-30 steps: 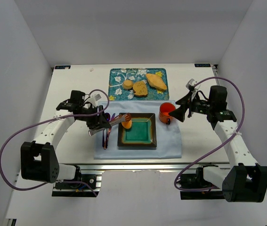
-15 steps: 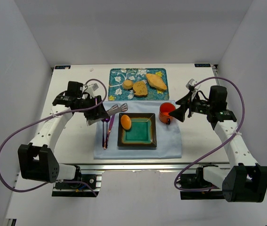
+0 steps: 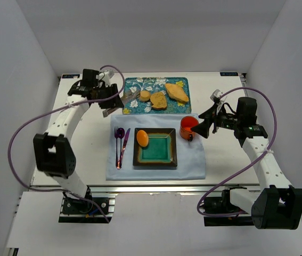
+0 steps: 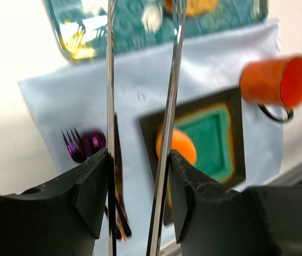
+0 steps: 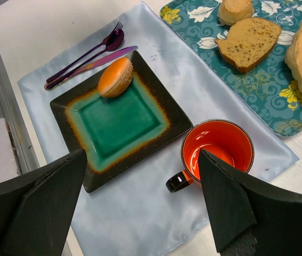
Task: Place the bread
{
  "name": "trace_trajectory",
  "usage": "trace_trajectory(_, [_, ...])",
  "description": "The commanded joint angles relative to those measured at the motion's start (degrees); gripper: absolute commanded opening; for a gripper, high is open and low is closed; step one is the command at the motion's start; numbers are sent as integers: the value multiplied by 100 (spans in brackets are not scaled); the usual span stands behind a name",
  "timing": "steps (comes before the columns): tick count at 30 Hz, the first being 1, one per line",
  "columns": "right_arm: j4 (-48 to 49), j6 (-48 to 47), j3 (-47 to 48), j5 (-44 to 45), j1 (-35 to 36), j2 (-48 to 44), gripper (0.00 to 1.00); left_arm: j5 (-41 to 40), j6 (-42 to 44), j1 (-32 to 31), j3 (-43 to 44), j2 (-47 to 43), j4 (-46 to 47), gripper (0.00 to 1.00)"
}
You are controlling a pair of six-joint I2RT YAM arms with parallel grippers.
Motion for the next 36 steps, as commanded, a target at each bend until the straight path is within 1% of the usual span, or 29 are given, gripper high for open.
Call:
trace_trajectory(1, [9,-76,203,-131,-35,-121,89,-223,145,-54,969,830,42,56])
trace_trajectory(3, [35,-67,194,-105,-44,-139,89,-328,-74,-63,1591,1219,-265,57])
trace_trajectory(4, [36,-67,168,-105,-44,-148,89,-346,-128,-54,1734,1525,-328,58])
trace_trajectory(6, [53,-67,142,-78,-44,-183,89,-434,-295,-63,2033,1765,-451,58])
trace_trajectory(11, [44,-102,124,-61,-61,-183,89,-435,-471,-63,2114,2099,-250,59])
trace_trajectory(15, [53,-94,159,-87,-70,-104,89,-102,-550,-54,2254,2310,-162,60])
trace_trajectory(18, [53,-94,194,-78,-70,-86,89,22,-664,-54,2211,2328,-48,60])
trace_trajectory(21, [44,-102,177,-78,-70,-86,89,-21,-769,-37,2132,2284,14,60])
trace_trajectory(25, [44,-94,159,-69,-79,-95,89,-22,-963,51,1807,2012,269,59])
trace_trajectory(30, [44,-94,159,-87,-79,-104,89,286,-1279,209,1490,1801,690,59])
trace_trajectory(36, [44,-94,151,-87,-79,-112,89,620,-1508,288,1420,1792,928,59])
